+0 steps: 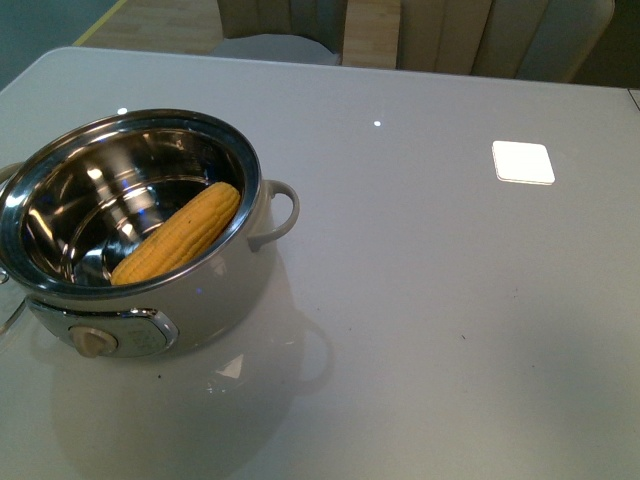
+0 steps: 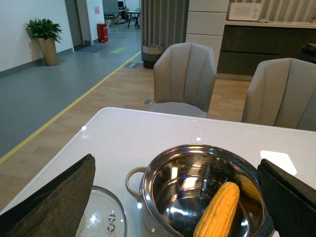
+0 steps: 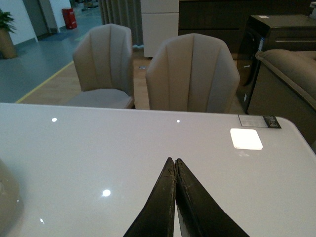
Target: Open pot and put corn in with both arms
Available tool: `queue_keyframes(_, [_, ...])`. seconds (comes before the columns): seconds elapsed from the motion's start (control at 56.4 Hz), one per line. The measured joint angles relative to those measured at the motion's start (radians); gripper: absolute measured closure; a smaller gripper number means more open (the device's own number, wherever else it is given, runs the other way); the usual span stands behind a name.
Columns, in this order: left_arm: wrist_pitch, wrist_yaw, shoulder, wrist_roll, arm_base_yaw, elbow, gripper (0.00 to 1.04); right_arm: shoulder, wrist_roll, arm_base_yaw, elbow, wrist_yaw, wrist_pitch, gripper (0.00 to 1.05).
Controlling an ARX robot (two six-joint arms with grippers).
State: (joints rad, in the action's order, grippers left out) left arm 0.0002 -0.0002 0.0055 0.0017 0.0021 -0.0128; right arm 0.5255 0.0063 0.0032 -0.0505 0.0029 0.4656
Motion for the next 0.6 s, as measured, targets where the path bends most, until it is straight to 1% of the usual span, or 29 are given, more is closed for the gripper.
queue_keyframes(0.106, [0.000,0.000,0.000,0.000,0.000,0.000,0.07,-0.050,0.000,0.000,0.014,0.000,-0.037,1.03])
queue_keyframes(0.159, [0.000,0.000,0.000,0.000,0.000,0.000,0.07,-0.060,0.000,0.000,0.033,0.000,-0.012,1.03])
queue_keyframes(0.23, [0.000,0.000,0.000,0.000,0.000,0.000,0.07,-0.081,0.000,0.000,0.033,-0.002,-0.025,1.03])
queue_keyframes(0.602, [0.000,0.000,0.000,0.000,0.000,0.000,0.07,-0.233,0.000,0.000,0.033,-0.002,-0.172,1.03])
